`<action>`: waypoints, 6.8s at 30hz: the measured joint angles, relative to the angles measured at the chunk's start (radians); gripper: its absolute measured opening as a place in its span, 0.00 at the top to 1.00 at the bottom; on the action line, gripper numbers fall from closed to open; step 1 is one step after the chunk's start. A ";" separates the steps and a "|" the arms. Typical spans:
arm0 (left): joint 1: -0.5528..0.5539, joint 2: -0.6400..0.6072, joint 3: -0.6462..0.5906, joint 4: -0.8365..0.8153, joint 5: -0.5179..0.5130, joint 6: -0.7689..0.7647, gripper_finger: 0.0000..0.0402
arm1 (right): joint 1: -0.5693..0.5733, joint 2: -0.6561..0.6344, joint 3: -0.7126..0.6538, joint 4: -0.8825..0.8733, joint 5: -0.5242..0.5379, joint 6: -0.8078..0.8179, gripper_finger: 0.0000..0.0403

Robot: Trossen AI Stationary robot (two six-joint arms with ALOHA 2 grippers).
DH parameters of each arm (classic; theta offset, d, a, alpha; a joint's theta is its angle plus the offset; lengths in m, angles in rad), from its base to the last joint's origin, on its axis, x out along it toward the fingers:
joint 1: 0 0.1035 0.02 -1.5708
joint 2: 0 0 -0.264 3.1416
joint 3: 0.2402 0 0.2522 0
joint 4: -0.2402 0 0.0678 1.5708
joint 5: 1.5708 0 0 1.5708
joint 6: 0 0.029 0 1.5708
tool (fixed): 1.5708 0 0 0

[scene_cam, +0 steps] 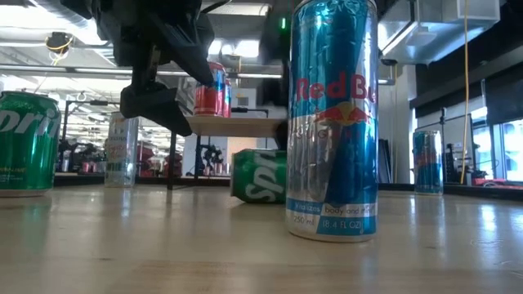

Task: Place canned beverage on shelf
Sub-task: Put the right green soda can on the shelf

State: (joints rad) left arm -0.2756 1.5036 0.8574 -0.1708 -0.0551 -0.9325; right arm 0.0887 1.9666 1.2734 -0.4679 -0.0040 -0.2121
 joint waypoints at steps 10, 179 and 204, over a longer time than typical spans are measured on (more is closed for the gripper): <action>0.000 0.000 0.000 -0.001 -0.010 0.001 0.12 | 0.003 0.009 0.004 0.003 0.014 -0.001 0.06; 0.294 -0.412 0.009 0.142 0.012 0.489 0.10 | -0.639 -0.082 0.011 1.014 -0.323 0.179 0.10; 0.294 -0.411 0.009 0.145 0.031 0.464 0.10 | -0.639 -0.292 0.009 0.695 -0.319 0.177 0.28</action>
State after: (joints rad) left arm 0.0181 1.0927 0.8665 -0.0261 -0.0242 -0.4689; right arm -0.5507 1.6745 1.2827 0.2276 -0.3229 -0.0349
